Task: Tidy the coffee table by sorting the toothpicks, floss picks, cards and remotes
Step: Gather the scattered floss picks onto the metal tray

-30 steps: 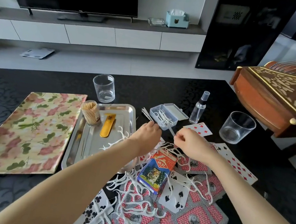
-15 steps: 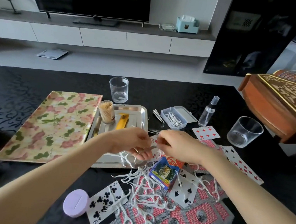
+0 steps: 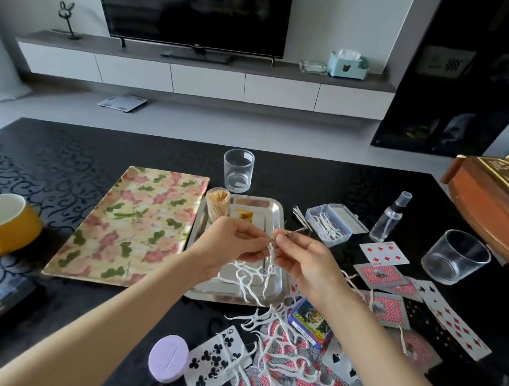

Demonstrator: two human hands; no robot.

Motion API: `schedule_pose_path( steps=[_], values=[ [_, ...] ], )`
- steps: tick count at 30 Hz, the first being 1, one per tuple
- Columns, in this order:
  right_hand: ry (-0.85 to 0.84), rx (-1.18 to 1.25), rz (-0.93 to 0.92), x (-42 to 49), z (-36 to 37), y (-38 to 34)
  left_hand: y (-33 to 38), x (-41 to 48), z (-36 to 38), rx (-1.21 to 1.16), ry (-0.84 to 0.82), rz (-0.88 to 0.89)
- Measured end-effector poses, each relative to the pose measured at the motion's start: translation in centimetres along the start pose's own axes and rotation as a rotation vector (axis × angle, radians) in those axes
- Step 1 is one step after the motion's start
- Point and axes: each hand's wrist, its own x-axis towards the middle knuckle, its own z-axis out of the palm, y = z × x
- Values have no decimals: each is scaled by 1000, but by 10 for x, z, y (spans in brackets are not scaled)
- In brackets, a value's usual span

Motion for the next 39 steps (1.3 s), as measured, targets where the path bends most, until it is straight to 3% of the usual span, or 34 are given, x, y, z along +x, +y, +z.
schedule_pose_path(
  steps=[9, 12, 15, 18, 22, 27, 35, 39],
  values=[
    [148, -274, -131, 15, 23, 11, -7, 0, -22, -228, -23, -177],
    [197, -312, -192, 24, 24, 1, -15, 7, -42, -282, 132, -150],
    [232, -387, -256, 31, 18, -10, -24, 14, -64, -52, 369, -50],
    [282, -531, -311, 35, 11, -10, -30, 16, -72, 320, 483, 48],
    [373, -647, -377, 37, 6, -4, -35, 25, -57, 781, 435, 155],
    [463, -590, -384, 44, 7, 4, -49, 56, -9, 1103, 434, 38],
    [460, -553, -312, 38, 0, 8, -57, 86, 9, 907, 536, -68],
    [435, -564, -322, 32, -3, 5, -36, 69, 3, 607, 377, -68]
  ],
)
